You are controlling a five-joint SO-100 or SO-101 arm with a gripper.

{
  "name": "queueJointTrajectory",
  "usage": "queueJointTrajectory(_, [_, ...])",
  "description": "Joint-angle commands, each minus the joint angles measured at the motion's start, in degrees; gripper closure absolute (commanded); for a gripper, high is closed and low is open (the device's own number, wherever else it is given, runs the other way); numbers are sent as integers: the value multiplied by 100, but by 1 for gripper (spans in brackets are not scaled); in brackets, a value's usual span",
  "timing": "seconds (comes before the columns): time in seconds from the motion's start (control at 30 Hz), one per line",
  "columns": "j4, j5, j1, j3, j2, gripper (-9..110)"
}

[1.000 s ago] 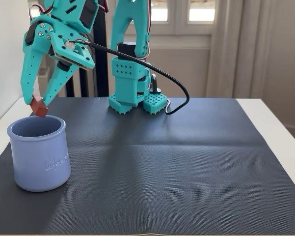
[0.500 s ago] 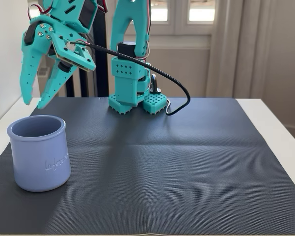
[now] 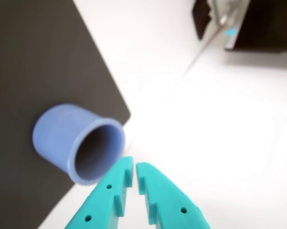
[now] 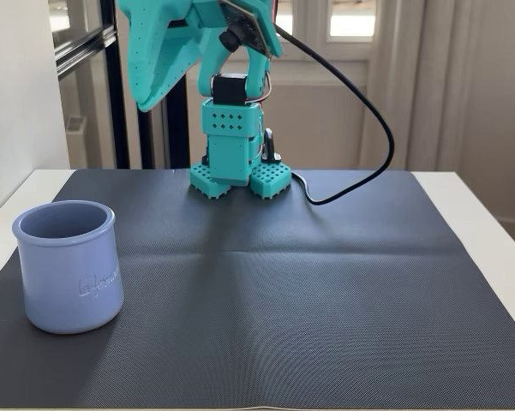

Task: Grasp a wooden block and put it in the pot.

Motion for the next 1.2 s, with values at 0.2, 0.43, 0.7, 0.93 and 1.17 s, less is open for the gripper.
queueJointTrajectory(0.2, [-1459, -369, -729, 2250, 2171, 101])
queueJointTrajectory(0.43, [-2224, -369, -888, 3990, 3639, 101])
queueJointTrajectory(0.7, [-2224, -914, -1002, 5080, 4869, 101])
queueJointTrajectory(0.93, [-1872, -932, -1020, 5669, 5546, 101])
queueJointTrajectory(1.17, [-1187, -949, -1020, 5669, 5563, 101])
